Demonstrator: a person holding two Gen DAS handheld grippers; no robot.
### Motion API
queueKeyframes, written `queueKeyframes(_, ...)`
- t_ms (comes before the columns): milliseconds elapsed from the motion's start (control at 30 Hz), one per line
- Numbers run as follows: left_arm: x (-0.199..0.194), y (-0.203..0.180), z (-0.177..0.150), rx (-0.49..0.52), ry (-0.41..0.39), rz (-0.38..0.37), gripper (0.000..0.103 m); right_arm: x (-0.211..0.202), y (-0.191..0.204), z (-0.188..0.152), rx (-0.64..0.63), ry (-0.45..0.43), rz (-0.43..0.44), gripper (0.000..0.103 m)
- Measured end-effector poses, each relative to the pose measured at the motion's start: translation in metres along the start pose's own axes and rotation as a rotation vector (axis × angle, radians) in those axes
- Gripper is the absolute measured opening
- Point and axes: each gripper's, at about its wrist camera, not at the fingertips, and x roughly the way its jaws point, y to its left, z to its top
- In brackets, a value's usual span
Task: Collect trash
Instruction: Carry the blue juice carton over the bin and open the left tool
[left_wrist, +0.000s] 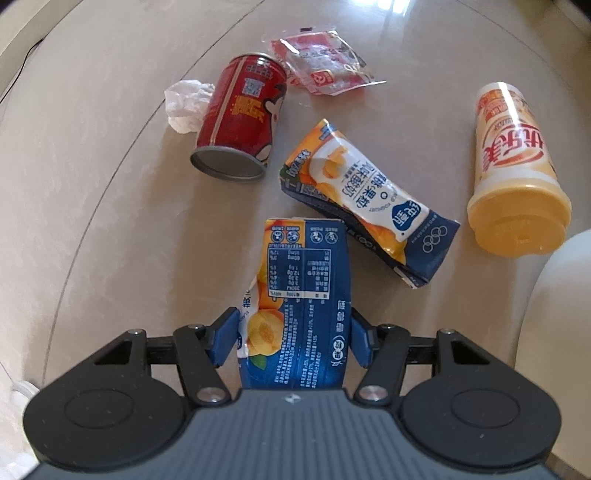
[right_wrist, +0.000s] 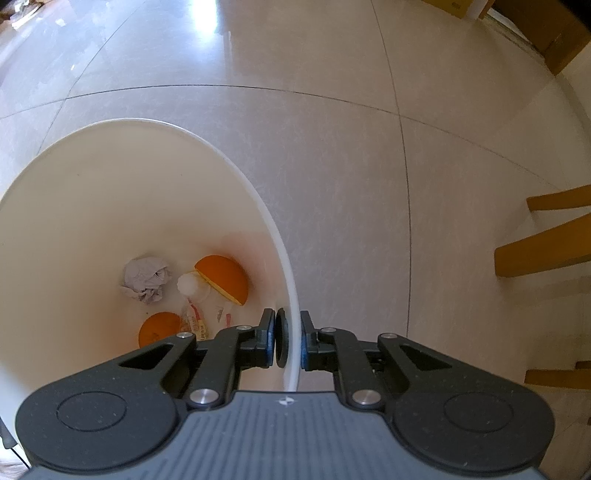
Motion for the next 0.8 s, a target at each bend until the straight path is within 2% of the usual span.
queueKeyframes(233, -0.028, -0.007, 0.009, 0.156, -0.002, 0.012, 0.060, -0.001, -0.002, 0.000, -0.004, -0.001, 0.005, 0.015)
queueKeyframes(400, -0.058, -0.006, 0.020, 0.217, -0.024, -0.001, 0.060, -0.002, -0.002, -0.001, -0.009, -0.003, 0.006, 0.015)
queueKeyframes(633, -0.134, -0.012, 0.037, 0.334, -0.083, -0.038, 0.060, -0.003, -0.002, -0.001, -0.011, -0.003, 0.010, 0.015)
queueKeyframes(800, -0.196, -0.036, 0.051, 0.459, -0.153, -0.073, 0.061, -0.003, -0.005, 0.000, -0.007, 0.005, 0.024, 0.014)
